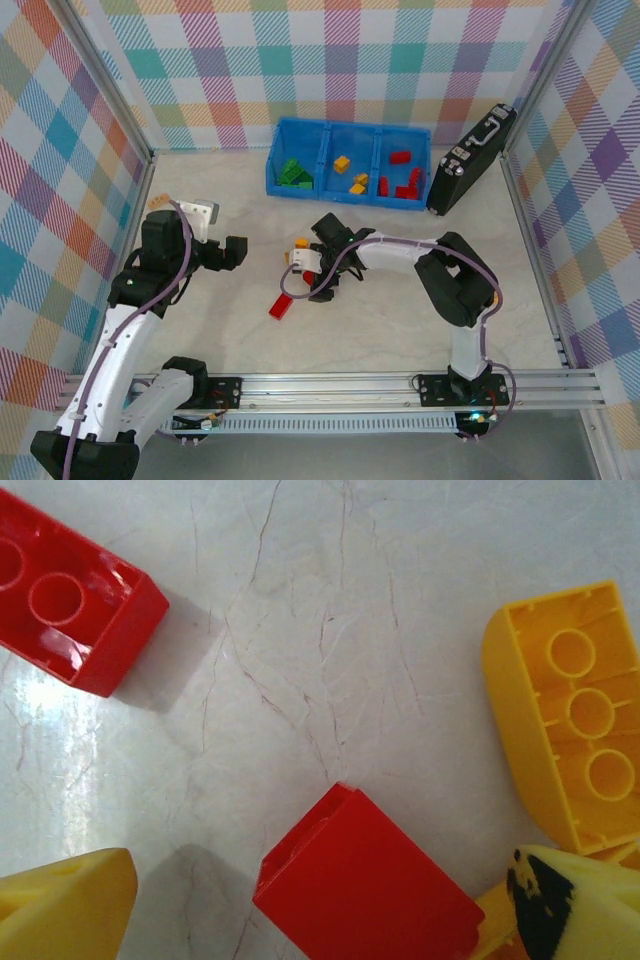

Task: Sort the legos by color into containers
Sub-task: Pick up the lego from the center of the table.

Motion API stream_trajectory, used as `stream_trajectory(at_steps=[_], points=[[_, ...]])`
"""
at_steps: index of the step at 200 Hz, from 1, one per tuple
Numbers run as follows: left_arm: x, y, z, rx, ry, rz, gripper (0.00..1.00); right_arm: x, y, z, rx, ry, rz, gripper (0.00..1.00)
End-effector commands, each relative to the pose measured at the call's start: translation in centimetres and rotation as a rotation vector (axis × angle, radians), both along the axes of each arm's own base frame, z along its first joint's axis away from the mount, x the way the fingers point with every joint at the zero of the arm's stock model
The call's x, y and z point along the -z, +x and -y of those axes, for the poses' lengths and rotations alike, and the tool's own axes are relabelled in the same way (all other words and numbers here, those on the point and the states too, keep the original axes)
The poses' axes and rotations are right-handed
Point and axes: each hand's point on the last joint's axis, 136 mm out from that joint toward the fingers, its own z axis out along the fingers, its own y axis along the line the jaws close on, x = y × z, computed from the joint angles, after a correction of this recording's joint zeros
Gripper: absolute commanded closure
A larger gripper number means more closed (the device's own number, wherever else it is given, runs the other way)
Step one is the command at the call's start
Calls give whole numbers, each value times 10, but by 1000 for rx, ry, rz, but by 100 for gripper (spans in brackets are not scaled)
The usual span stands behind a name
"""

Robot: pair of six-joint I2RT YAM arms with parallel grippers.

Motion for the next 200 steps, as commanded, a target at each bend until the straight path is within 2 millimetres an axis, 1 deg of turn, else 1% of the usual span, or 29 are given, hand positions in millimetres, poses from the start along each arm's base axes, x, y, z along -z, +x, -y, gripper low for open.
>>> stream_trajectory(at_steps=[1,52,85,122,130,145,165,184,200], points=[[4,2,-2,3,-3,-3,0,12,-3,7,-45,-50,-13,11],[5,3,-3,1,-5,-10,0,18,-2,14,-51,-81,-11,35],[6,3,-3,1,-6,-13,0,16,0,16,-45,-81,3,49],[5,3,-3,4,-9,-11,0,12,1,15,-23,-69,1,69],[6,3,-3,4,-9,-12,0,9,2,14,-13,-62,3,72],[6,3,-3,3,-8,-12,0,2,5,15,18,-43,10,75],[5,3,-3,3,-8,-10,0,-16,13,18,82,2,14,77],[6,3,-3,1,-7,-11,0,-40,30,27,175,62,39,77],[6,3,-3,1,-5,-11,0,-63,52,45,274,108,82,77]])
